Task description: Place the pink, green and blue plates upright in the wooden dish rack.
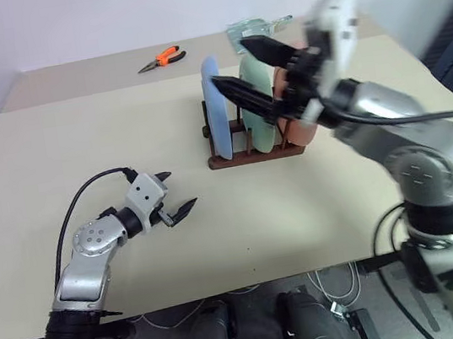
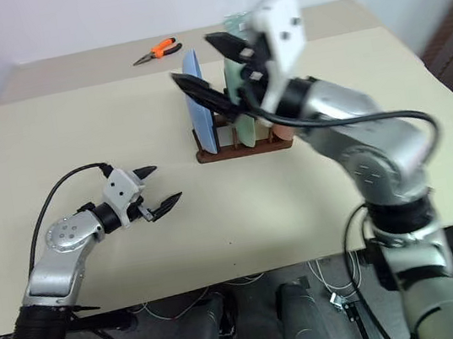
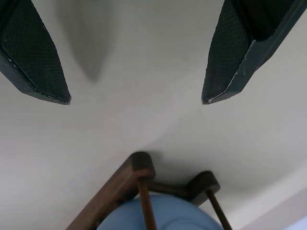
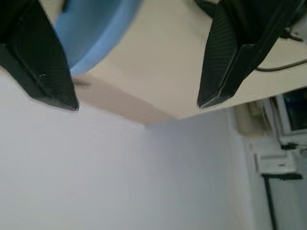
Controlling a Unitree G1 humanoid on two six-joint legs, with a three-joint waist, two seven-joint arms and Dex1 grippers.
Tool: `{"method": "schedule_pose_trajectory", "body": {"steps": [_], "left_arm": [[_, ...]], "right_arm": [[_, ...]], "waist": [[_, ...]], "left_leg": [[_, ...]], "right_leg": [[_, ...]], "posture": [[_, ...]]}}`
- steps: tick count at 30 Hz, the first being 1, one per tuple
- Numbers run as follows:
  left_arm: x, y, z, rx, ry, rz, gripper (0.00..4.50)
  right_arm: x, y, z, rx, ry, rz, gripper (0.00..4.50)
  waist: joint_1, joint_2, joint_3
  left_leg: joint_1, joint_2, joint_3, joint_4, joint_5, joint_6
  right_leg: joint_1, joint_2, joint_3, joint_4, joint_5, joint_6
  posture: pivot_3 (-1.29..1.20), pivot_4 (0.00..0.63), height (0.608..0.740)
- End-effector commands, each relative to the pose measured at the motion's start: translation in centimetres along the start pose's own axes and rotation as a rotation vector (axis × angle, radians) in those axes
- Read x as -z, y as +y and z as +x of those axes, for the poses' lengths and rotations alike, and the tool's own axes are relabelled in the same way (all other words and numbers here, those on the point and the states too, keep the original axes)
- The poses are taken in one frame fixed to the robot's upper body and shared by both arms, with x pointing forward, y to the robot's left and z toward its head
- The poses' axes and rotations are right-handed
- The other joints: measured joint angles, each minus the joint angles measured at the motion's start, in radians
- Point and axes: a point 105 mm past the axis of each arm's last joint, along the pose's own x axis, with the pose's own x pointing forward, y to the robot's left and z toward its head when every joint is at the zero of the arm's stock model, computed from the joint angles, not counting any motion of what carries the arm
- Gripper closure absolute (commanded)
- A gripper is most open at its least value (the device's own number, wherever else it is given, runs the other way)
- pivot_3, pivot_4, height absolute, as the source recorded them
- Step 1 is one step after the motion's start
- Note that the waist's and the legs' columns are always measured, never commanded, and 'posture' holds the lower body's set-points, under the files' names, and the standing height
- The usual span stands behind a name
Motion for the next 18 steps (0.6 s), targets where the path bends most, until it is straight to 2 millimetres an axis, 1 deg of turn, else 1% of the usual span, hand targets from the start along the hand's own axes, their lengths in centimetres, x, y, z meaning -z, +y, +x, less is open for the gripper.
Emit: {"method": "schedule_pose_trajectory", "body": {"steps": [1, 2, 4, 6, 7, 10, 12, 14, 18], "left_arm": [[-0.5, 1.0, -0.8, -0.043, -0.014, 0.020, 0.00], [-0.3, 1.3, -1.1, -0.057, -0.010, 0.003, 0.00], [0.3, 1.9, -1.6, -0.077, 0.002, -0.031, 0.00], [0.9, 2.1, -2.1, -0.083, 0.020, -0.045, 0.00], [1.2, 2.1, -2.3, -0.085, 0.026, -0.046, 0.00], [1.4, 2.2, -2.7, -0.095, 0.035, -0.049, 0.00], [1.6, 2.1, -2.9, -0.099, 0.039, -0.051, 0.00], [1.5, 1.9, -3.0, -0.097, 0.039, -0.051, 0.00], [1.7, 1.4, -3.3, -0.097, 0.045, -0.055, 0.00]], "right_arm": [[-0.2, -0.7, -4.8, -0.001, 0.077, -0.063, 0.50], [1.2, -2.0, -6.9, 0.071, 0.152, -0.053, 0.50], [4.4, -3.8, -10.9, 0.199, 0.307, -0.024, 0.50], [7.8, -4.7, -14.2, 0.282, 0.449, -0.022, 0.50], [9.1, -4.9, -15.4, 0.308, 0.501, -0.028, 0.50], [11.8, -5.6, -17.4, 0.339, 0.595, -0.058, 0.50], [13.0, -5.9, -18.1, 0.345, 0.620, -0.066, 0.50], [13.5, -6.3, -18.5, 0.355, 0.615, -0.067, 0.50], [14.2, -6.8, -18.4, 0.350, 0.619, -0.090, 0.50]], "waist": [[0.008, 0.000, 0.000], [0.009, 0.000, 0.000], [0.018, -0.002, -0.001], [0.012, -0.002, -0.001], [0.010, -0.002, -0.001], [0.000, 0.000, -0.001], [-0.001, 0.000, -0.001], [0.003, 0.000, -0.001], [0.010, 0.000, -0.001]], "left_leg": [[-0.001, 0.000, 0.000, 0.000, 0.000, 0.000], [0.000, 0.000, 0.000, 0.000, 0.000, 0.000], [-0.001, 0.001, 0.000, 0.000, 0.000, 0.000], [0.000, 0.001, 0.000, 0.001, 0.000, 0.001], [0.000, 0.001, 0.000, 0.001, 0.000, 0.001], [0.001, 0.001, 0.002, 0.001, -0.001, 0.001], [0.002, 0.002, 0.002, 0.001, -0.001, 0.001], [0.002, 0.002, 0.002, 0.000, -0.001, 0.001], [0.002, 0.002, 0.002, 0.000, -0.001, 0.001]], "right_leg": [[0.000, 0.000, 0.000, -0.001, -0.001, -0.001], [0.000, 0.000, 0.000, -0.001, -0.001, -0.001], [0.001, -0.001, -0.001, -0.002, -0.001, -0.002], [0.004, -0.001, -0.002, -0.005, -0.001, -0.002], [0.004, -0.001, -0.001, -0.007, -0.001, -0.002], [0.004, -0.002, -0.001, -0.008, -0.001, -0.002], [0.004, -0.002, -0.001, -0.008, -0.001, -0.002], [0.004, -0.001, -0.002, -0.008, -0.001, -0.002], [0.005, -0.002, -0.002, -0.008, -0.001, -0.002]], "posture": [[0.00, 0.150, 0.719], [0.00, 0.150, 0.719], [0.00, 0.150, 0.719], [0.00, 0.150, 0.719], [0.00, 0.150, 0.719], [0.00, 0.150, 0.719], [0.00, 0.150, 0.719], [0.00, 0.150, 0.719], [0.00, 0.150, 0.719]]}}
